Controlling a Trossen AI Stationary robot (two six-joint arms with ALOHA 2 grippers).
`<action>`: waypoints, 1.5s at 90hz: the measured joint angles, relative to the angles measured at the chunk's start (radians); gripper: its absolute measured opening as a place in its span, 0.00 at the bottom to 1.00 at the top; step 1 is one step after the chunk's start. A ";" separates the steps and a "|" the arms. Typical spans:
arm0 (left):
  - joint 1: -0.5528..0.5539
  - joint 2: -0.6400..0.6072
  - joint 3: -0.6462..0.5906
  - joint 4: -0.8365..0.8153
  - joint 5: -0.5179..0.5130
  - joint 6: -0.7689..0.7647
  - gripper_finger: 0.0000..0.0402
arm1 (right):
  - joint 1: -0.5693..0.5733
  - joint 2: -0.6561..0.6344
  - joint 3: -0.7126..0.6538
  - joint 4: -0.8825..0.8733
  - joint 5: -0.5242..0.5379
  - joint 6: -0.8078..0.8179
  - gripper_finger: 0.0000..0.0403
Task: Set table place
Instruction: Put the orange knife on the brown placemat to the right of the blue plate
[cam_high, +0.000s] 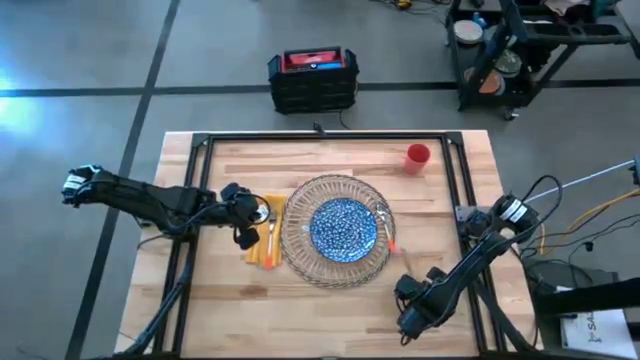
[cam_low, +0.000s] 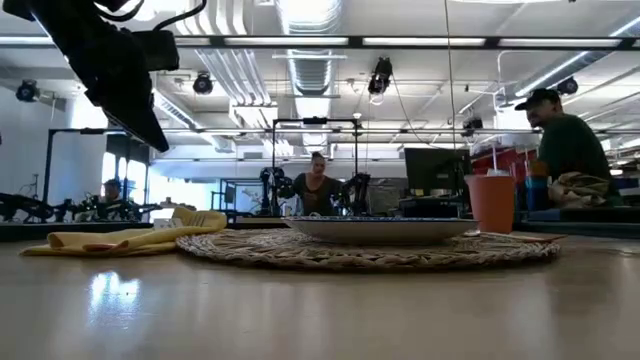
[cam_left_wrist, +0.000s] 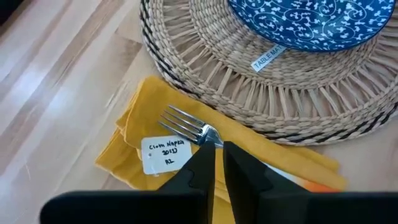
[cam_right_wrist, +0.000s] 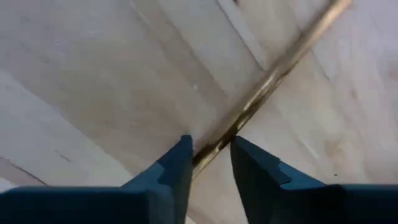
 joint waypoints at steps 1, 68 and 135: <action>0.000 0.000 0.000 0.000 0.000 0.000 0.05 | 0.000 0.000 0.002 0.000 0.002 -0.002 0.17; 0.001 0.002 0.000 0.000 0.000 -0.007 0.05 | 0.064 -0.080 0.223 -0.027 0.093 0.371 0.01; 0.000 0.002 0.000 0.022 0.002 0.004 0.05 | -0.001 0.072 0.260 -0.172 0.166 0.334 0.46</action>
